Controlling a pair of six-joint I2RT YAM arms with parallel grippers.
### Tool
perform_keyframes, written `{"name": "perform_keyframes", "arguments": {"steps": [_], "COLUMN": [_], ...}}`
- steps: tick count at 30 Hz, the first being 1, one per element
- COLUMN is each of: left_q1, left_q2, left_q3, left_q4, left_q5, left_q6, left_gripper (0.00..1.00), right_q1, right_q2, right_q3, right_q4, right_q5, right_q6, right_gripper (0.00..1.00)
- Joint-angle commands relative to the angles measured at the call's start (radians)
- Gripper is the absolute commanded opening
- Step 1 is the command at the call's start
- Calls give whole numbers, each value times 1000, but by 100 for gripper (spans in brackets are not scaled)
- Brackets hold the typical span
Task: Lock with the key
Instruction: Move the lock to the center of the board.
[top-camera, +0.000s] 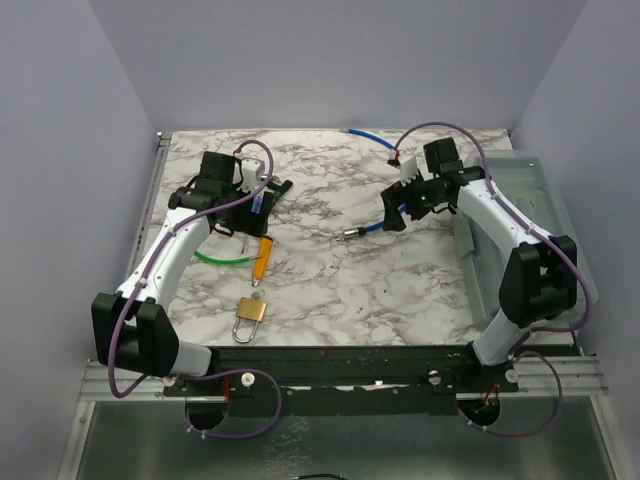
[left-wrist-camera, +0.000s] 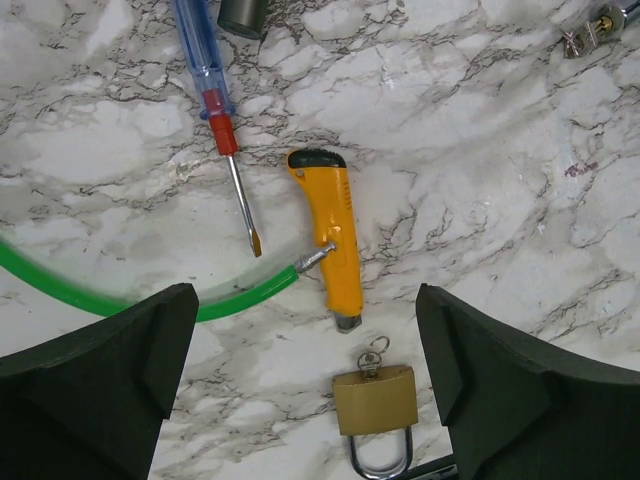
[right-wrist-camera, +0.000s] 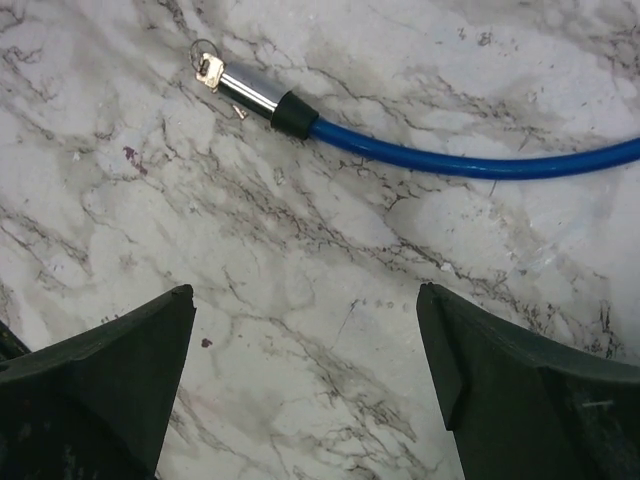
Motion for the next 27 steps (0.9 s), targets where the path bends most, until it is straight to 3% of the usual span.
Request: {"name": "perform_keyframes", "arguments": {"steps": [1,8,16,21,27], "left_q1": [-5,-7,-8,-8,-8], "left_q2": [-24,20,39,35,15], "left_q3": [24,57,70,66,47], "left_q4": [24,29,40,44,51], "left_q5": [33,64,58,43,37], "left_q6": [19,2,-7,-5,-5], "left_gripper": [99,99,99,99,99], "right_q1": [1,2,2,6,33], "right_q2": [68,248,404,476,506], "right_q3": [53,224,357,395,357], "right_q4": [63,63,88,82,68], "right_q5": [29,47,19,-17,-30], "right_q6": [-55,5,98,130,127], "right_gripper": [100,94,77,67,65]}}
